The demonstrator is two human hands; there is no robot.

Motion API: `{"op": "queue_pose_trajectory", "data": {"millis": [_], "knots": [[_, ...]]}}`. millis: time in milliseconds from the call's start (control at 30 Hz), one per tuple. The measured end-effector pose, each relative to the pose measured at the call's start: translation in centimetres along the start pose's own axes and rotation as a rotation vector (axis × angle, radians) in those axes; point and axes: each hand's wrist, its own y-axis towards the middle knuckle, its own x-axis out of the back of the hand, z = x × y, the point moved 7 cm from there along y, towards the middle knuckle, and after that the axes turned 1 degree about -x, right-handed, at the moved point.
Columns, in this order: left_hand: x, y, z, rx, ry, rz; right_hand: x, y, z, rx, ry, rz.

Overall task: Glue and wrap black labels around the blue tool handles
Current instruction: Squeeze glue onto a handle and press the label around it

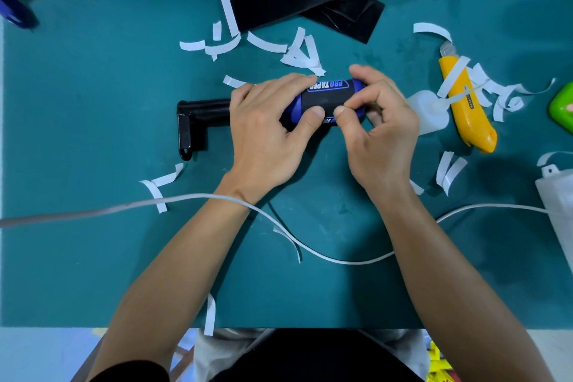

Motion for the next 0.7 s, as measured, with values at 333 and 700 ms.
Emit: {"op": "queue_pose_trajectory", "data": {"millis": [333,700], "knots": [[-0.03,-0.01,0.11,0.012,0.001,-0.005,0.03,0.17,0.24,-0.058,0.033,0.001],[0.01,-0.02,0.12,0.025,-0.010,-0.004,-0.25,0.36,0.04,-0.138,0.131,0.014]]}}
